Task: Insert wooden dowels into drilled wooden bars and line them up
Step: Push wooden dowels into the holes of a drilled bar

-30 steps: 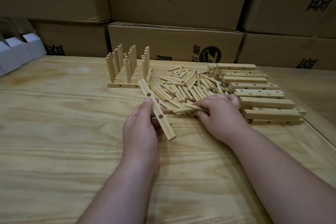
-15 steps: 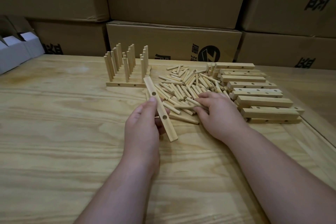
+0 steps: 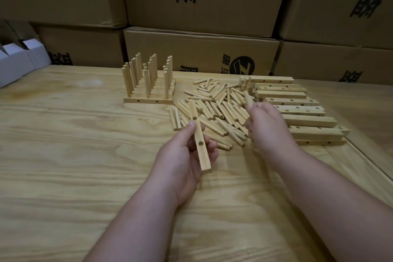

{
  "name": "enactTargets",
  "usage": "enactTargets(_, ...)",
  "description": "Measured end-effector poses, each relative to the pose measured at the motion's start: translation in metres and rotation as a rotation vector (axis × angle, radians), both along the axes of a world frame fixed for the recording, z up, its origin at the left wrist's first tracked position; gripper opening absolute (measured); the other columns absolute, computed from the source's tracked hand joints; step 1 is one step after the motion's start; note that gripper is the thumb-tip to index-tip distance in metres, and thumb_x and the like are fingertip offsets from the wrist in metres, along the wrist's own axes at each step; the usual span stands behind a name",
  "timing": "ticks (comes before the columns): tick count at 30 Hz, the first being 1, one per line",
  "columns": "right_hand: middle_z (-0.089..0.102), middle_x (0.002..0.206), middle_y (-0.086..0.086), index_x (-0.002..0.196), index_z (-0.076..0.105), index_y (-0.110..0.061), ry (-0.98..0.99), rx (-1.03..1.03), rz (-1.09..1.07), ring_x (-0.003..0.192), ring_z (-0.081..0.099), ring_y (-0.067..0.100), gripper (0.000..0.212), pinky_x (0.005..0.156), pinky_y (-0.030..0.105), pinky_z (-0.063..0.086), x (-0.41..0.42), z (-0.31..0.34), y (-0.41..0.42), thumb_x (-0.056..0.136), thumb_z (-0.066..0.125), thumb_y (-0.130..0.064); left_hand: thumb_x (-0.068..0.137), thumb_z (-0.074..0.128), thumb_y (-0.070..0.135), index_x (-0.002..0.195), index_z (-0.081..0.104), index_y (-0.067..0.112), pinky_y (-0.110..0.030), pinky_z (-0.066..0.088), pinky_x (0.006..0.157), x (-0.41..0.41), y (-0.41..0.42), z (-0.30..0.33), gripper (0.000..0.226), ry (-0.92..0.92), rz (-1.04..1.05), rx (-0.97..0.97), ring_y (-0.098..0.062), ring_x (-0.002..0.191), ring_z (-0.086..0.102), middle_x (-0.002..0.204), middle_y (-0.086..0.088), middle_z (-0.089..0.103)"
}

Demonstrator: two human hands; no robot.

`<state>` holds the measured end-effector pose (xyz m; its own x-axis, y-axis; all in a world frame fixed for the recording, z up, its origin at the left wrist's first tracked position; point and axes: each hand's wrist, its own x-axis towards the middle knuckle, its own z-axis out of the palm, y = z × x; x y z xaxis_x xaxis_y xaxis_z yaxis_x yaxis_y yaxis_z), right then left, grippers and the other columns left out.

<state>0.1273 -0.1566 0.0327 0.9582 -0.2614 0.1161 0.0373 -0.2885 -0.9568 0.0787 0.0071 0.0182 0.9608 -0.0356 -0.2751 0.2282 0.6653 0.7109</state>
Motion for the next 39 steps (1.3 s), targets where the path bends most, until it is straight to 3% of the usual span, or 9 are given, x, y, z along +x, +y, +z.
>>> enactTargets(2,0.052,0.07,-0.003,0.09,0.061,-0.025,-0.01,0.048,0.042,0.062,0.044,0.016,0.018,0.058,0.036,0.035,-0.013,-0.009,-0.003,0.096,0.047,-0.035,0.101,0.057,0.033,0.1,0.068,0.008,-0.031,0.06,0.058,0.001,0.0,0.0,0.027,0.007,0.013,-0.006,-0.018,0.057,0.063,0.067,-0.005,0.059)
enactTargets(7,0.052,0.058,-0.009,0.091,0.065,-0.024,-0.179,0.134,0.073,0.05,0.043,0.009,0.01,0.044,0.02,0.036,-0.041,-0.03,0.0,0.098,0.06,-0.02,0.098,0.06,0.032,0.093,0.067,0.009,-0.03,0.054,0.053,0.0,-0.001,0.0,0.024,0.016,0.033,0.023,-0.017,0.059,0.062,0.065,-0.004,0.06)
enactTargets(13,0.056,0.061,-0.013,0.092,0.068,-0.027,-0.244,0.022,0.176,0.055,0.048,0.006,0.006,0.052,0.02,0.042,-0.033,-0.03,0.018,0.094,0.067,-0.021,0.098,0.057,0.025,0.104,0.06,0.01,-0.023,0.04,0.044,0.001,0.001,0.001,0.016,-0.011,0.006,0.082,-0.015,0.053,0.055,0.073,-0.006,0.064)
enactTargets(16,0.053,0.061,-0.012,0.091,0.069,-0.023,-0.232,0.082,0.146,0.056,0.047,0.006,0.005,0.053,0.017,0.041,-0.029,-0.032,0.013,0.094,0.067,-0.019,0.103,0.045,0.036,0.107,0.062,0.012,-0.024,0.035,0.046,0.001,0.002,0.001,0.03,-0.037,-0.038,0.033,-0.015,0.048,0.045,0.068,-0.006,0.06)
enactTargets(19,0.057,0.068,-0.005,0.09,0.069,-0.019,-0.229,0.131,0.157,0.06,0.048,0.008,0.007,0.054,0.017,0.041,-0.03,-0.031,0.013,0.094,0.065,-0.014,0.106,0.035,0.041,0.116,0.065,0.014,-0.025,0.036,0.047,0.002,0.003,0.0,0.042,-0.069,-0.036,0.034,-0.015,0.047,0.043,0.067,-0.006,0.059)
enactTargets(22,0.055,0.069,0.002,0.09,0.069,-0.017,-0.207,0.139,0.176,0.06,0.046,0.011,0.009,0.054,0.021,0.039,-0.031,-0.029,0.014,0.095,0.063,-0.012,0.105,0.042,0.034,0.11,0.068,0.015,-0.026,0.04,0.048,0.002,0.001,-0.002,0.033,-0.068,-0.031,0.058,-0.016,0.052,0.046,0.072,-0.005,0.059)
enactTargets(27,0.054,0.064,-0.003,0.089,0.068,-0.02,-0.197,0.151,0.181,0.057,0.045,0.011,0.01,0.053,0.021,0.038,-0.031,-0.03,0.014,0.095,0.064,-0.013,0.1,0.055,0.03,0.094,0.067,0.009,-0.027,0.046,0.051,0.001,-0.002,-0.004,0.025,-0.043,0.003,0.116,-0.016,0.057,0.053,0.075,-0.005,0.063)
enactTargets(31,0.05,0.053,-0.017,0.087,0.068,-0.021,-0.226,0.128,0.184,0.051,0.043,0.002,0.009,0.052,0.017,0.039,-0.029,-0.032,0.014,0.094,0.066,-0.016,0.095,0.063,0.027,0.098,0.066,0.01,-0.025,0.048,0.048,-0.001,0.001,-0.004,0.018,-0.064,0.014,0.12,-0.014,0.057,0.055,0.077,-0.006,0.062)
enactTargets(39,0.055,0.056,-0.022,0.086,0.07,-0.019,-0.283,0.08,0.223,0.055,0.05,-0.003,0.009,0.056,0.011,0.04,-0.032,-0.031,0.013,0.094,0.067,-0.022,0.097,0.052,0.046,0.097,0.08,0.021,-0.025,0.042,0.046,-0.004,0.007,-0.001,0.038,-0.2,-0.016,0.233,-0.013,0.053,0.05,0.074,0.001,0.057)
